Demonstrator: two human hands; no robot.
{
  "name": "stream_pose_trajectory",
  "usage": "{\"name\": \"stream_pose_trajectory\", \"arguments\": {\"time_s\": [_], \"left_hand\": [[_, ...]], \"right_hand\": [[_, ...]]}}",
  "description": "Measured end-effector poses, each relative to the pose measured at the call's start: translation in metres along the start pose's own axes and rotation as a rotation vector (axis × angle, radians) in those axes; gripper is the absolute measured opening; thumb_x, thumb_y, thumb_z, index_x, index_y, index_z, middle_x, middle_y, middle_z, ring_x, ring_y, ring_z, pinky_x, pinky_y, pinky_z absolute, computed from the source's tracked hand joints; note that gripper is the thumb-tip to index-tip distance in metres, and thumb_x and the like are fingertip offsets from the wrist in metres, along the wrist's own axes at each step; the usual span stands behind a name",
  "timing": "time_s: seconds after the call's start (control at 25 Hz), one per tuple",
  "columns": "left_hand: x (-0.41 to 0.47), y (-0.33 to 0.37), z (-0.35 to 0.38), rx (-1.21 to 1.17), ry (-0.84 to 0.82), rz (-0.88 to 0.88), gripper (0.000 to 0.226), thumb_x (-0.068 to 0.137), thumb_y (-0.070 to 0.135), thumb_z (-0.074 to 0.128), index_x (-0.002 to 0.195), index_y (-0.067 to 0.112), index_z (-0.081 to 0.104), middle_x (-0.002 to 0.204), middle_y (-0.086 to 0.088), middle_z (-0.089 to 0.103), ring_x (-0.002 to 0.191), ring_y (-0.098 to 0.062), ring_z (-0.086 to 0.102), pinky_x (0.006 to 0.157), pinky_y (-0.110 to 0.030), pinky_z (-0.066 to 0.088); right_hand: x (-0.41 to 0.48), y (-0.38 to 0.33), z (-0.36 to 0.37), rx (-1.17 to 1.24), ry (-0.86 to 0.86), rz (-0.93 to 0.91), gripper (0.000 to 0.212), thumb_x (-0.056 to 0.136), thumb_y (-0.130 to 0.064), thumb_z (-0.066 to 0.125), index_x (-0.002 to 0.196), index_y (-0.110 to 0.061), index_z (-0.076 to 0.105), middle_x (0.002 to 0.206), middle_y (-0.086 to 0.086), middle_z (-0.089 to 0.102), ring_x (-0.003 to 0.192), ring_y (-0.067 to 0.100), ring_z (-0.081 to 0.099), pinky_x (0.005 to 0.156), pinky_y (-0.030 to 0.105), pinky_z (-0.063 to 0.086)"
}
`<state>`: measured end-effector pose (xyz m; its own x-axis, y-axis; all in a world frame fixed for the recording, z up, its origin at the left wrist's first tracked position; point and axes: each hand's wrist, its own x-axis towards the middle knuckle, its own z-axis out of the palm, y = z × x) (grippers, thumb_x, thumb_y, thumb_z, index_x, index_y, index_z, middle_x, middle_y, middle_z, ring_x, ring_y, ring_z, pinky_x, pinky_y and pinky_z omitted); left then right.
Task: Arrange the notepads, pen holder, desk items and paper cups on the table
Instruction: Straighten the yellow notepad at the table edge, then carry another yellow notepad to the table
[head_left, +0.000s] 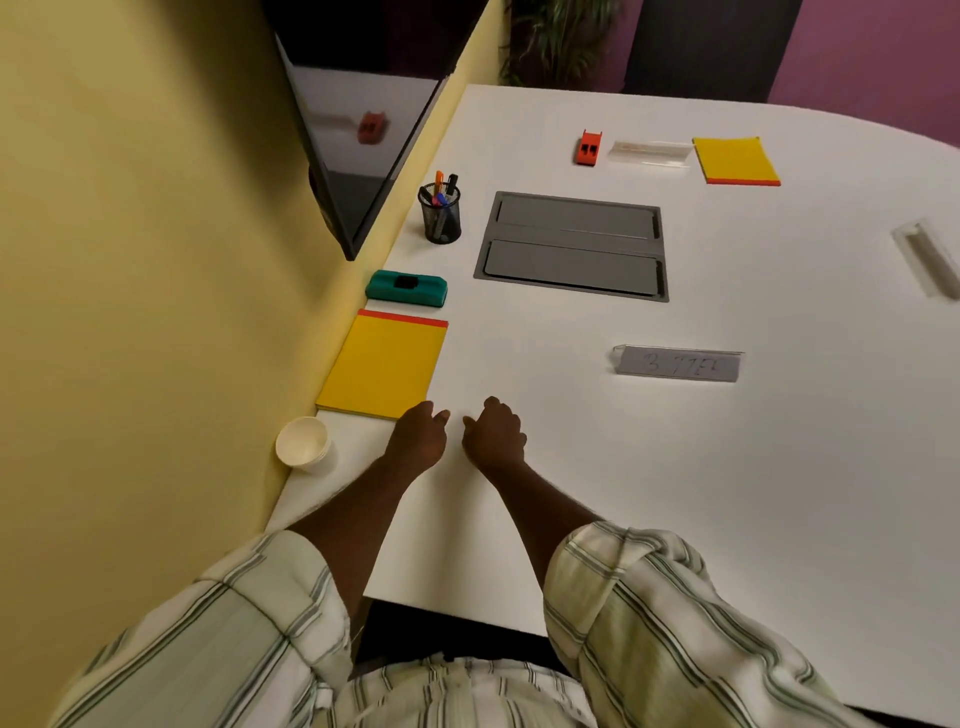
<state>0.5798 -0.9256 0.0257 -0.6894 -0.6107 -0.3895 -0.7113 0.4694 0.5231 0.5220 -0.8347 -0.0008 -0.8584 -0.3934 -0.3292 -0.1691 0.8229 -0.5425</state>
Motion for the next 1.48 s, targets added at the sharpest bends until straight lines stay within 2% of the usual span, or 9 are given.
{"name": "stream_pose_trajectory", "arguments": {"time_s": [0.12, 0.32, 0.48, 0.72, 0.88, 1.08, 1.2, 1.32, 1.48], "left_hand": [[-0.024, -0.001, 0.008, -0.001, -0.012, 0.043, 0.048, 0.101, 0.032, 0.036, 0.138, 0.002, 0.04, 0.144, -0.017, 0.043, 0.134, -0.03, 0.039, 0.106, -0.035, 0.032], [-0.056, 0.003, 0.006, -0.016, 0.009, 0.142, 0.044, 0.101, 0.032, 0.036, 0.128, 0.0, 0.049, 0.133, -0.02, 0.053, 0.124, -0.033, 0.047, 0.096, -0.036, 0.039], [-0.091, -0.011, -0.001, -0.022, -0.009, 0.225, 0.046, 0.101, 0.033, 0.034, 0.131, 0.001, 0.047, 0.135, -0.019, 0.052, 0.125, -0.032, 0.046, 0.098, -0.036, 0.037], [-0.151, -0.029, -0.005, -0.076, -0.011, 0.3, 0.049, 0.101, 0.035, 0.032, 0.132, 0.0, 0.047, 0.136, -0.019, 0.051, 0.126, -0.034, 0.046, 0.101, -0.037, 0.036], [-0.19, -0.021, 0.004, -0.107, 0.026, 0.366, 0.048, 0.102, 0.034, 0.03, 0.115, -0.002, 0.057, 0.119, -0.02, 0.061, 0.112, -0.035, 0.055, 0.089, -0.036, 0.04], [-0.242, 0.024, 0.02, -0.179, 0.031, 0.437, 0.053, 0.101, 0.039, 0.026, 0.105, -0.001, 0.062, 0.108, -0.019, 0.065, 0.1, -0.033, 0.059, 0.079, -0.035, 0.039], [-0.277, 0.063, 0.033, -0.233, 0.01, 0.518, 0.053, 0.101, 0.039, 0.027, 0.107, 0.0, 0.062, 0.11, -0.019, 0.065, 0.102, -0.034, 0.059, 0.082, -0.036, 0.041], [-0.323, 0.107, 0.057, -0.256, -0.039, 0.606, 0.053, 0.101, 0.04, 0.028, 0.106, 0.0, 0.063, 0.111, -0.018, 0.065, 0.103, -0.034, 0.058, 0.084, -0.037, 0.042], [-0.386, 0.162, 0.1, -0.304, -0.057, 0.703, 0.049, 0.1, 0.04, 0.03, 0.1, 0.004, 0.064, 0.106, -0.015, 0.066, 0.101, -0.032, 0.058, 0.076, -0.033, 0.038]], "right_hand": [[-0.017, 0.008, -0.008, -0.072, 0.026, -0.012, 0.043, 0.098, -0.036, 0.045, 0.129, -0.007, 0.04, 0.129, 0.012, 0.049, 0.12, 0.031, 0.045, 0.094, 0.045, 0.038], [-0.05, 0.016, -0.016, -0.066, 0.088, 0.039, 0.045, 0.095, -0.04, 0.049, 0.126, -0.008, 0.041, 0.127, 0.012, 0.049, 0.119, 0.032, 0.044, 0.094, 0.047, 0.038], [-0.095, 0.015, -0.013, -0.074, 0.162, 0.075, 0.046, 0.095, -0.041, 0.047, 0.126, -0.007, 0.04, 0.126, 0.012, 0.049, 0.119, 0.03, 0.044, 0.093, 0.047, 0.039], [-0.178, 0.017, -0.011, -0.101, 0.25, 0.011, 0.047, 0.096, -0.04, 0.047, 0.127, -0.006, 0.04, 0.126, 0.012, 0.05, 0.118, 0.029, 0.045, 0.09, 0.044, 0.038], [-0.227, 0.022, -0.028, -0.174, 0.299, -0.034, 0.048, 0.096, -0.039, 0.048, 0.129, -0.007, 0.038, 0.126, 0.012, 0.049, 0.119, 0.03, 0.046, 0.089, 0.044, 0.039], [-0.283, 0.039, -0.074, -0.252, 0.401, -0.062, 0.046, 0.09, -0.028, 0.055, 0.128, -0.008, 0.039, 0.121, 0.012, 0.051, 0.113, 0.03, 0.048, 0.085, 0.042, 0.039], [-0.314, 0.06, -0.107, -0.282, 0.458, -0.049, 0.054, 0.085, -0.02, 0.059, 0.133, -0.009, 0.037, 0.126, 0.011, 0.049, 0.117, 0.03, 0.046, 0.087, 0.042, 0.04], [-0.349, 0.099, -0.148, -0.277, 0.527, -0.003, 0.057, 0.084, -0.017, 0.058, 0.136, -0.009, 0.035, 0.128, 0.01, 0.048, 0.119, 0.029, 0.044, 0.089, 0.04, 0.039], [-0.396, 0.162, -0.199, -0.26, 0.608, 0.027, 0.053, 0.083, -0.014, 0.056, 0.133, -0.008, 0.038, 0.125, 0.01, 0.049, 0.116, 0.028, 0.046, 0.088, 0.038, 0.04]]}}
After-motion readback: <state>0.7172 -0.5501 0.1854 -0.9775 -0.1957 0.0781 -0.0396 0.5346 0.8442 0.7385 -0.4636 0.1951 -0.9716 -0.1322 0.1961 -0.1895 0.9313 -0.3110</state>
